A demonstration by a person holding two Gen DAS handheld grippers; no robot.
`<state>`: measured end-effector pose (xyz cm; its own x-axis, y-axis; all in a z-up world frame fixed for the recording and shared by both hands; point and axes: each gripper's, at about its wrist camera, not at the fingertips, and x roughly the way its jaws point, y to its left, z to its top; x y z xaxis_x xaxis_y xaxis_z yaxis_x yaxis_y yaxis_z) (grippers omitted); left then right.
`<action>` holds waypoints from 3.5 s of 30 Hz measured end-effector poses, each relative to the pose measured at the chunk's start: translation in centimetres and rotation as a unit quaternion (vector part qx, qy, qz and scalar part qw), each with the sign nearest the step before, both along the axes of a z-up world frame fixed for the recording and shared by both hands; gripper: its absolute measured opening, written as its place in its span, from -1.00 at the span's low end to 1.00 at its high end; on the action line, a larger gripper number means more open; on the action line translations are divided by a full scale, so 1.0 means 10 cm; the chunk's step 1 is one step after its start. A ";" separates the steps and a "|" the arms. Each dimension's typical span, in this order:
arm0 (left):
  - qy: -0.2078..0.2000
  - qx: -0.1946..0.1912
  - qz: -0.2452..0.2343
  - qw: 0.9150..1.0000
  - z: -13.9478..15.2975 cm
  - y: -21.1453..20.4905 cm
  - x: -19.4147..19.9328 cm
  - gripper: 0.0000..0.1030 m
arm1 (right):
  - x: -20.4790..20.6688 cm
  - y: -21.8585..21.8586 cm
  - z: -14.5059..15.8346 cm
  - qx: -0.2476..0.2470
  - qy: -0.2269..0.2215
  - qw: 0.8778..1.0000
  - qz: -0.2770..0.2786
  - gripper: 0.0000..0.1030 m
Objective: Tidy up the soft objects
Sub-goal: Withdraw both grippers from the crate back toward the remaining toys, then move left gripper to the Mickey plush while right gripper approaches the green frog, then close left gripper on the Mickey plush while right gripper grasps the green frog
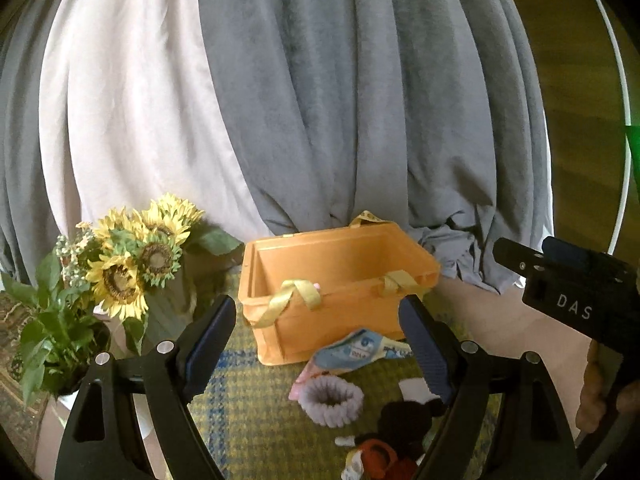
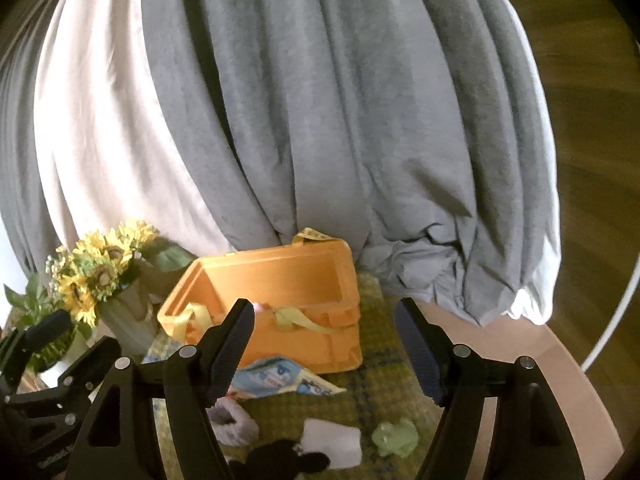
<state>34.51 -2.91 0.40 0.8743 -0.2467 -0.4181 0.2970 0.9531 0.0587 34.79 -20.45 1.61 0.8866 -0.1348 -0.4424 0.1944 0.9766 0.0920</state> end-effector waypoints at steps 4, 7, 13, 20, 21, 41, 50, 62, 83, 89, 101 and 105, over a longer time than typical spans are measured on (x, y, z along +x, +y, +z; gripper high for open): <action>0.002 0.006 0.009 1.000 -0.07 -0.01 -0.14 0.62 | -0.17 -0.01 -0.07 -0.006 0.004 1.000 -0.009 0.43; 0.010 0.000 0.025 1.000 -0.14 -0.02 -0.29 0.62 | -0.27 -0.04 -0.12 -0.008 0.005 1.000 -0.009 0.43; 0.020 0.001 0.062 0.998 -0.32 -0.10 -0.54 0.62 | -0.43 -0.11 -0.23 -0.019 0.007 1.000 0.017 0.43; 0.046 0.008 0.085 0.995 -0.54 -0.21 -0.66 0.62 | -0.56 -0.21 -0.42 -0.015 0.016 0.999 0.042 0.43; 0.051 0.012 0.086 0.995 -0.57 -0.23 -0.67 0.62 | -0.57 -0.22 -0.44 -0.015 0.019 0.999 0.045 0.43; 0.119 0.100 0.028 0.987 -1.12 -0.81 -0.30 0.62 | -0.33 -0.62 -1.11 0.030 0.111 0.992 0.055 0.43; 0.142 0.154 -0.014 0.978 -1.39 -1.08 -0.06 0.62 | -0.16 -0.73 -1.45 0.045 0.151 0.986 0.061 0.43; 0.188 0.186 -0.021 0.964 -1.64 -1.28 0.20 0.62 | 0.15 -0.83 -1.77 0.059 0.192 0.976 0.084 0.43; 0.239 0.159 0.004 0.958 -1.82 -1.22 0.45 0.16 | 0.39 -0.85 -2.11 0.066 0.231 0.966 0.098 0.26; 0.232 0.146 0.009 0.962 -1.79 -1.17 0.39 0.12 | 0.37 -0.85 -2.10 0.053 0.229 0.968 0.088 0.07; 0.212 0.089 0.017 0.973 -1.55 -0.96 0.26 0.09 | 0.18 -0.69 -1.74 0.037 0.191 0.976 0.095 0.07; 0.200 0.068 0.021 0.977 -1.43 -0.85 0.19 0.09 | 0.09 -0.57 -1.57 0.026 0.173 0.980 0.100 0.07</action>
<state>36.38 -11.43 -13.95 0.6427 -0.1329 -0.7545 0.2839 0.9560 0.0734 35.66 -26.15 -14.05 0.6893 0.0564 -0.7223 0.0289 0.9940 0.1051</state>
